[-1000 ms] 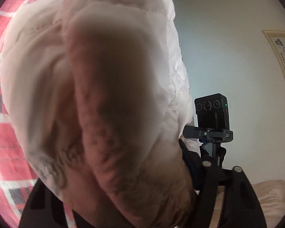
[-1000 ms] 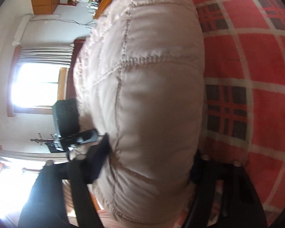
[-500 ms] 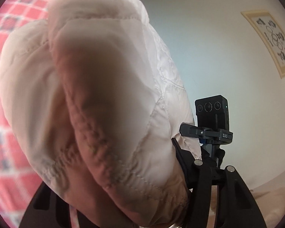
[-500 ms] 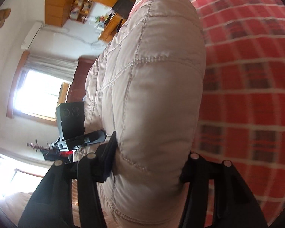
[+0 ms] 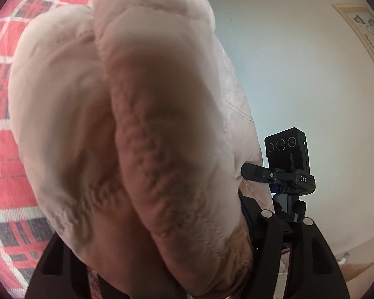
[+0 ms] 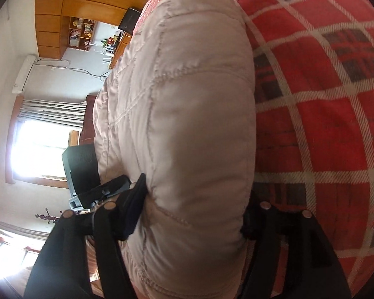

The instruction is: Fold large clothes

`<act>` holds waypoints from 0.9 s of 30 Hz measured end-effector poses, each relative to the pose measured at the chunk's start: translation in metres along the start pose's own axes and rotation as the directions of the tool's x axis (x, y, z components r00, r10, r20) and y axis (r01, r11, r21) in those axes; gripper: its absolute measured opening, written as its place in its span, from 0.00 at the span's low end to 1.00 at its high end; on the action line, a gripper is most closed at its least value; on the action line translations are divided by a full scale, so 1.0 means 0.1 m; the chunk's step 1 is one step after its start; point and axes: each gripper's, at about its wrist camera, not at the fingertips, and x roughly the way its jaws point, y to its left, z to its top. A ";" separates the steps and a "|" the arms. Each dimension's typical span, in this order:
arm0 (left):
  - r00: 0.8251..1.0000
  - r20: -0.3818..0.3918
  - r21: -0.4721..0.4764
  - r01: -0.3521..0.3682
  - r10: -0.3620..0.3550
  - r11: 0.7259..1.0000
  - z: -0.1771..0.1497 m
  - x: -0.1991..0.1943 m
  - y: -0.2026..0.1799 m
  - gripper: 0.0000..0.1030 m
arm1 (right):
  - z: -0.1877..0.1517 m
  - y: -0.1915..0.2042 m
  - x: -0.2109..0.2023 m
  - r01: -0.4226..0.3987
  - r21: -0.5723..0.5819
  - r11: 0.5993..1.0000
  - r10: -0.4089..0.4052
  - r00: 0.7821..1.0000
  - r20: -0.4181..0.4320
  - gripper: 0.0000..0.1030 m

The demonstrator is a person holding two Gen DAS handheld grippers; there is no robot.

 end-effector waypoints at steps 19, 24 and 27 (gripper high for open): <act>0.965 0.079 0.064 -0.255 0.250 0.965 -0.84 -0.55 -0.83 0.72 | -0.69 0.36 -0.31 0.096 0.035 0.995 -0.095 0.995 -0.024 0.75; 0.947 0.066 0.065 -0.319 0.314 0.946 -0.83 -0.57 -0.85 0.73 | -0.73 0.48 -0.34 0.121 0.010 0.993 -0.121 0.993 -0.012 0.57; 0.942 0.046 0.057 -0.334 0.332 0.941 -0.80 -0.53 -0.69 0.73 | -0.70 0.71 -0.26 0.170 -0.035 0.985 -0.171 0.985 -0.008 0.51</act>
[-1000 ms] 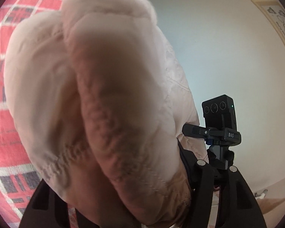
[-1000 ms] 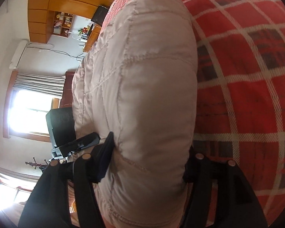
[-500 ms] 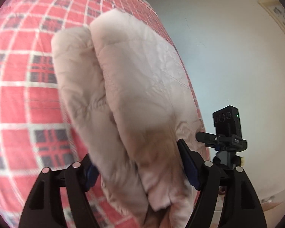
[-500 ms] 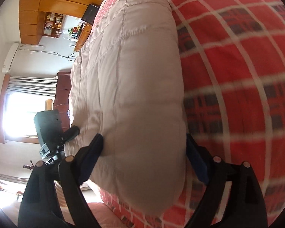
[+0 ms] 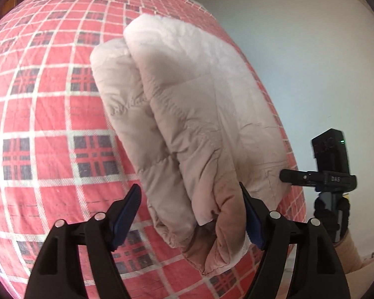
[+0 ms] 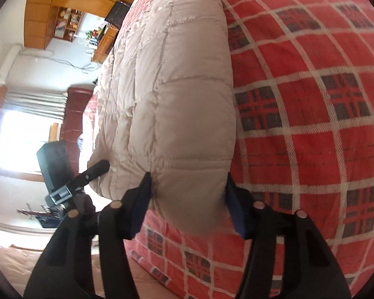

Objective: Fold large clothes
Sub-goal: 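Lower the jacket bundle onto the bed and open both grippers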

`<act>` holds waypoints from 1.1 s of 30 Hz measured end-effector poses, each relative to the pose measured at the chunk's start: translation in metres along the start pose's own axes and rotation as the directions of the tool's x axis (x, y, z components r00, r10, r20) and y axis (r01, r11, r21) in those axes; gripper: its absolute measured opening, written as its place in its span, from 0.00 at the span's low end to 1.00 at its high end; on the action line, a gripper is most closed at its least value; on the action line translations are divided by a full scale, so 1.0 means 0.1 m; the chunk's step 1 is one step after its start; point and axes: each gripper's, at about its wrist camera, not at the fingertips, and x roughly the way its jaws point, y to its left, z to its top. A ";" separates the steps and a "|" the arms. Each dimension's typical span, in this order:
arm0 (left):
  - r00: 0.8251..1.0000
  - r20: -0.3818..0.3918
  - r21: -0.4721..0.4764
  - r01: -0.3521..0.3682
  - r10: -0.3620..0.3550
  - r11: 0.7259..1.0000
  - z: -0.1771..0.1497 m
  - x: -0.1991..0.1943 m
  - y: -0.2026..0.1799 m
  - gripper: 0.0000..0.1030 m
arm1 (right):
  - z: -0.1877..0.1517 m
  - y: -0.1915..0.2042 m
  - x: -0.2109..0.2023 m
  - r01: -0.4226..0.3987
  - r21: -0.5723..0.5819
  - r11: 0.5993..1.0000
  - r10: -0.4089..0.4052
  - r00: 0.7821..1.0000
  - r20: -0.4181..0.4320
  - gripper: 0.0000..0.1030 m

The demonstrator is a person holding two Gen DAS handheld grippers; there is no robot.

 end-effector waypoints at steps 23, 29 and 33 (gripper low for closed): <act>0.994 -0.040 -0.051 -0.105 0.103 0.993 -0.07 0.16 -0.12 0.80 | 0.04 0.56 0.07 0.238 -0.058 0.969 -0.235 0.970 0.056 0.85; 0.970 -0.026 -0.027 -0.244 0.243 0.969 -0.07 -0.01 -0.34 0.89 | 0.00 0.92 0.01 0.444 -0.123 0.888 -0.435 0.896 0.095 0.88; 0.950 0.004 -0.013 -0.313 0.313 0.950 -0.08 -0.13 -0.49 0.90 | -0.03 1.11 -0.01 0.499 -0.144 0.854 -0.485 0.866 0.124 0.89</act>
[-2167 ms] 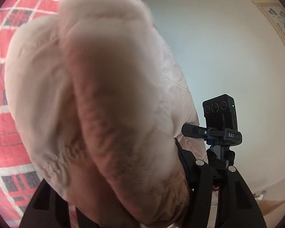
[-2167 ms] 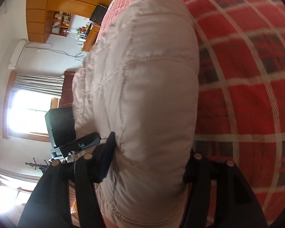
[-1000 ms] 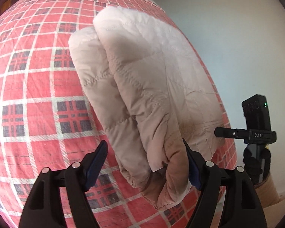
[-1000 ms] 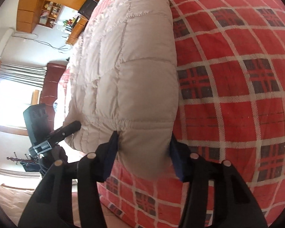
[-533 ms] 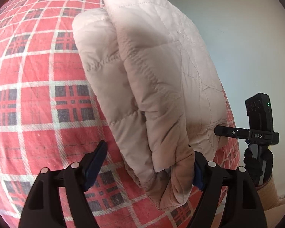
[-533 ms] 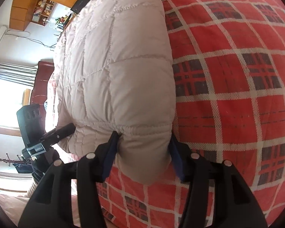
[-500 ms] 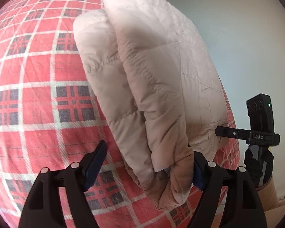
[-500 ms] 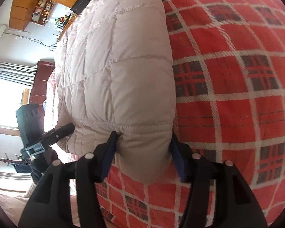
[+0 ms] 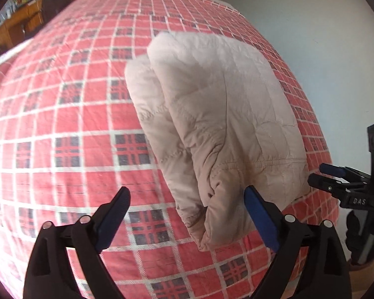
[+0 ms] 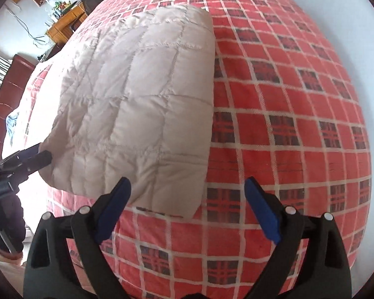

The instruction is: Fold large clothes

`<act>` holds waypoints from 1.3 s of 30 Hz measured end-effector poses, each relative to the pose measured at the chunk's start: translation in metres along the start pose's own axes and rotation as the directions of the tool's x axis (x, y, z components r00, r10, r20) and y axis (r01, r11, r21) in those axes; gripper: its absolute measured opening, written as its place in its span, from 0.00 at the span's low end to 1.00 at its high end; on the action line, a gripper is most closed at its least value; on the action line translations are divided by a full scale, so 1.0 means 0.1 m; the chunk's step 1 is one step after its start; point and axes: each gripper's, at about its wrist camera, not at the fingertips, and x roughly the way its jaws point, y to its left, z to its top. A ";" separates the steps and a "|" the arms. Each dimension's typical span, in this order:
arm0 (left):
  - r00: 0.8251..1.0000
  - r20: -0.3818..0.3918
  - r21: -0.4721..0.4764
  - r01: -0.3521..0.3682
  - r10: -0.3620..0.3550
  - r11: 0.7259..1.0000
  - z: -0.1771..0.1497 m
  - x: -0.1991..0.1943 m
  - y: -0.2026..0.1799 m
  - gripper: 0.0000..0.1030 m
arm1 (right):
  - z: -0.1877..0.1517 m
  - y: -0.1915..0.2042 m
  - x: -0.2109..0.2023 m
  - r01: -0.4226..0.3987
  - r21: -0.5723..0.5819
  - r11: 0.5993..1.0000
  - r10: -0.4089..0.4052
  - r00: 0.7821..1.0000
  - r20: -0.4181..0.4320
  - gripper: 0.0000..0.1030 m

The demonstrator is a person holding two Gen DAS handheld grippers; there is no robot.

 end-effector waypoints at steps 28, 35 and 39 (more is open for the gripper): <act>0.964 0.010 -0.065 -0.263 0.264 0.963 -0.06 -0.47 -0.19 0.96 | -0.16 0.03 -0.41 0.103 0.018 0.995 -0.104 0.994 0.045 0.93; 0.954 0.021 -0.061 -0.296 0.298 0.953 -0.11 -0.55 -0.25 0.96 | -0.17 0.06 -0.44 0.123 0.016 0.992 -0.124 0.991 0.047 0.93; 0.949 0.024 -0.058 -0.313 0.315 0.948 -0.13 -0.58 -0.28 0.96 | -0.18 0.12 -0.46 0.130 -0.001 0.992 -0.130 0.990 0.056 0.93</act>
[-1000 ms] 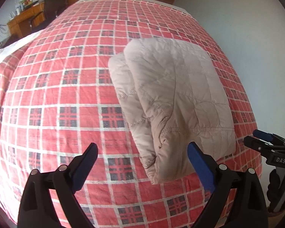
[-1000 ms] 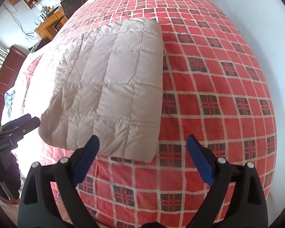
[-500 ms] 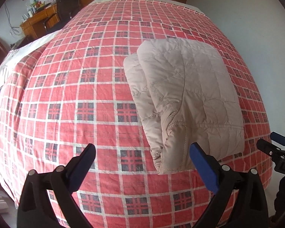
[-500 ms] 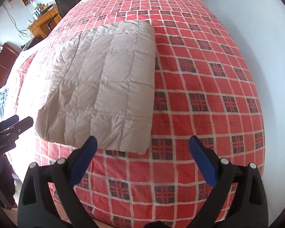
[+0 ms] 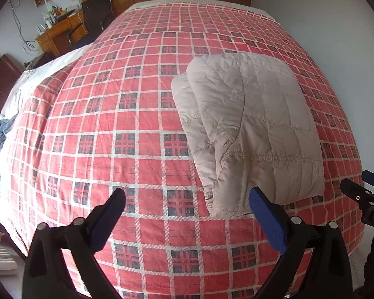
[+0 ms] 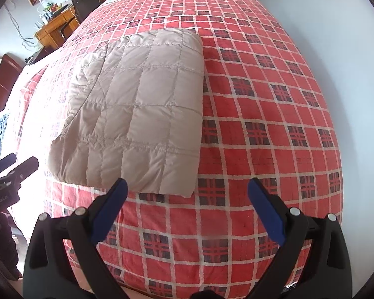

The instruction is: Fold large clothes

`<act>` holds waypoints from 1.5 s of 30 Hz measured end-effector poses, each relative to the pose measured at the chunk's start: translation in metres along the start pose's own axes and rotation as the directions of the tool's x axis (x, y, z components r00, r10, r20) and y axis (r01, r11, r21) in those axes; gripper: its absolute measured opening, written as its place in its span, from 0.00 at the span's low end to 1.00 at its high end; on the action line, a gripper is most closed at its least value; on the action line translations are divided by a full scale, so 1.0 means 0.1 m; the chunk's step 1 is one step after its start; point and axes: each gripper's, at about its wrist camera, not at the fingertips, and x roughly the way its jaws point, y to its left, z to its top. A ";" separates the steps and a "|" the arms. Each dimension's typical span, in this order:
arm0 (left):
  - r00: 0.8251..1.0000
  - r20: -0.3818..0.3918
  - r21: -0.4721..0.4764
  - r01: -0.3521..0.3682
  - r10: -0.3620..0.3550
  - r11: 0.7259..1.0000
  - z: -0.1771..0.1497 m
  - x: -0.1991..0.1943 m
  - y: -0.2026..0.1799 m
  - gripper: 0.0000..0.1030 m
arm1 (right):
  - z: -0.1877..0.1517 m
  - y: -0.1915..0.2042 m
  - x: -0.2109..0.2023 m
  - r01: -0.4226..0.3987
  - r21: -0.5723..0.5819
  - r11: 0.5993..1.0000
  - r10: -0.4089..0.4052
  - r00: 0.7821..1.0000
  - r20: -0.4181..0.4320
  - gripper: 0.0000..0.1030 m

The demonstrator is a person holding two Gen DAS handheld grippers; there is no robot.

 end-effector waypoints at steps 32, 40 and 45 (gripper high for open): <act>0.999 -0.016 0.016 -0.045 0.045 0.999 -0.03 0.02 -0.05 0.96 | -0.02 0.07 -0.05 0.000 -0.023 1.000 0.000 1.000 0.021 0.94; 0.999 -0.016 0.023 -0.048 0.048 0.999 -0.03 0.04 -0.05 0.96 | -0.03 0.07 -0.04 0.043 -0.033 0.999 -0.042 0.999 0.033 0.95; 0.999 -0.016 0.022 -0.048 0.048 0.999 -0.03 0.04 -0.05 0.96 | -0.02 0.08 -0.03 0.069 -0.040 0.997 -0.067 0.997 0.041 0.95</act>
